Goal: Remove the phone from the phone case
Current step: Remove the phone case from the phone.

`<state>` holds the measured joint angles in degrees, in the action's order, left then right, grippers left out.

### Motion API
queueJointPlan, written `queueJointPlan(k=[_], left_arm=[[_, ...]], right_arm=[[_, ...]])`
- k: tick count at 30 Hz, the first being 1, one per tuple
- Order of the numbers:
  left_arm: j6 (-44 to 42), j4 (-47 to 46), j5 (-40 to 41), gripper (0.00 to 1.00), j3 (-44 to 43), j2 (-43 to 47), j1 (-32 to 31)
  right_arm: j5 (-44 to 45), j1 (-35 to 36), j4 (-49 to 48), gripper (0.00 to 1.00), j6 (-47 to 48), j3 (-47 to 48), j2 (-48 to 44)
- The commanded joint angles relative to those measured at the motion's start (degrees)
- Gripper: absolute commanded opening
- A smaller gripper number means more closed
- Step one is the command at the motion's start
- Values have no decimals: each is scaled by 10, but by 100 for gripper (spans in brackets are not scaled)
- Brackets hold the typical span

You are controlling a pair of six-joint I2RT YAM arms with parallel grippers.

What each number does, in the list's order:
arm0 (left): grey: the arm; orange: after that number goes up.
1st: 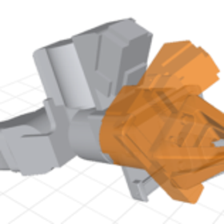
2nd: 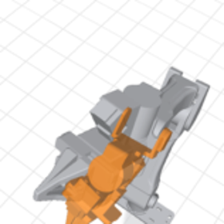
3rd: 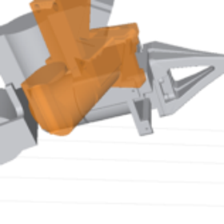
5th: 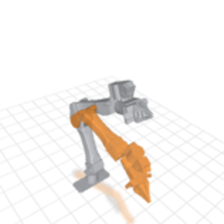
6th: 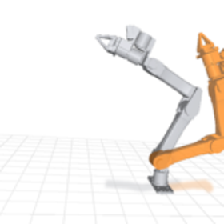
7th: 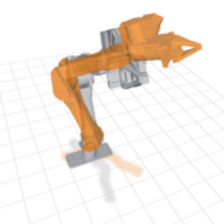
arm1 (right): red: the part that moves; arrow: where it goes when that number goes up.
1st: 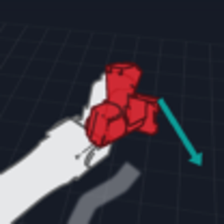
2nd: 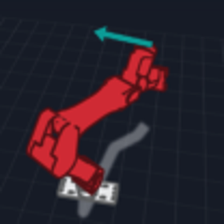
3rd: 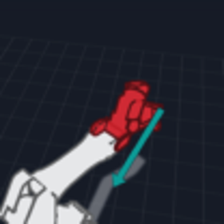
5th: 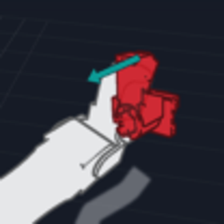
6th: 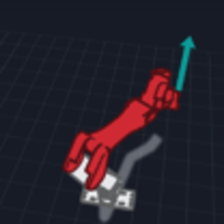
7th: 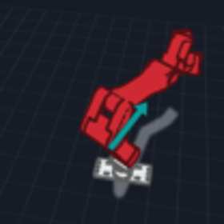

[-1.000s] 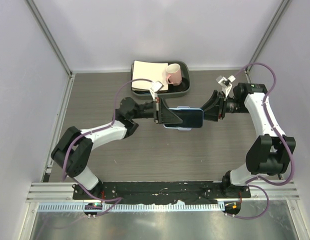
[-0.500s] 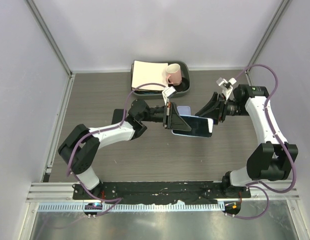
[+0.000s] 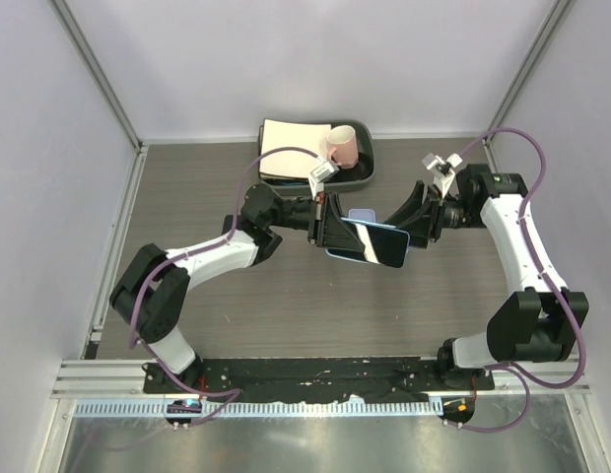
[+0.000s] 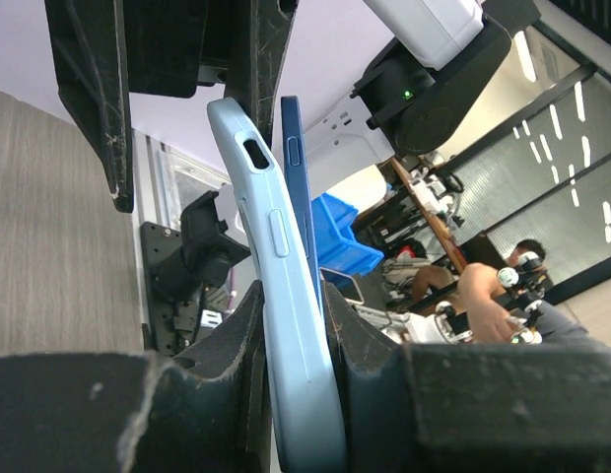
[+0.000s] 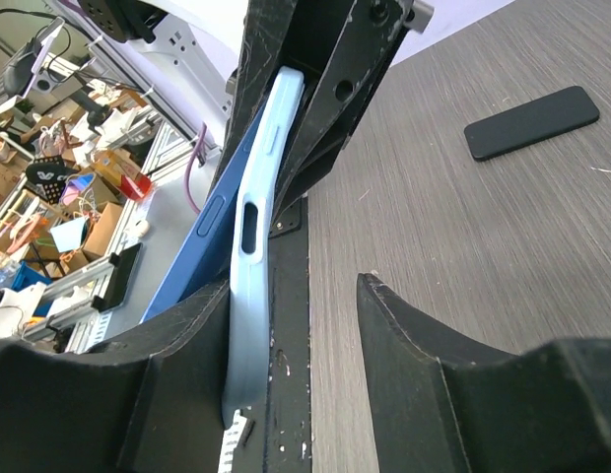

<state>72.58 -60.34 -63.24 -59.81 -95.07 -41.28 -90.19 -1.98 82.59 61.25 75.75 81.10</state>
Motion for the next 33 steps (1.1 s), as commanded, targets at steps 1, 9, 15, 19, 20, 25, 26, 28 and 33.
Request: queueJointPlan(k=[1,9,15,19,20,25,26,28,33], left_arm=[[-33,-260,13,0,-70,77,22],[-81,-228,24,0,-61,59,51],[-97,-221,41,0,-49,49,51],[-112,-204,58,0,-35,45,51],[-119,-197,63,0,-27,45,51],[-125,-181,110,0,0,39,52],[-126,-172,121,0,16,39,52],[-132,-164,147,0,32,41,52],[-110,-161,193,0,61,45,52]], right_arm=[[21,2,40,54,2,-9,-2],[21,16,41,55,-21,6,23],[21,48,41,53,-35,39,47],[21,48,42,50,-60,78,68],[20,48,42,48,-63,83,71],[20,51,42,39,-66,98,80],[21,51,42,29,-65,98,81],[21,52,42,23,-65,100,80],[20,51,41,25,-63,98,86]])
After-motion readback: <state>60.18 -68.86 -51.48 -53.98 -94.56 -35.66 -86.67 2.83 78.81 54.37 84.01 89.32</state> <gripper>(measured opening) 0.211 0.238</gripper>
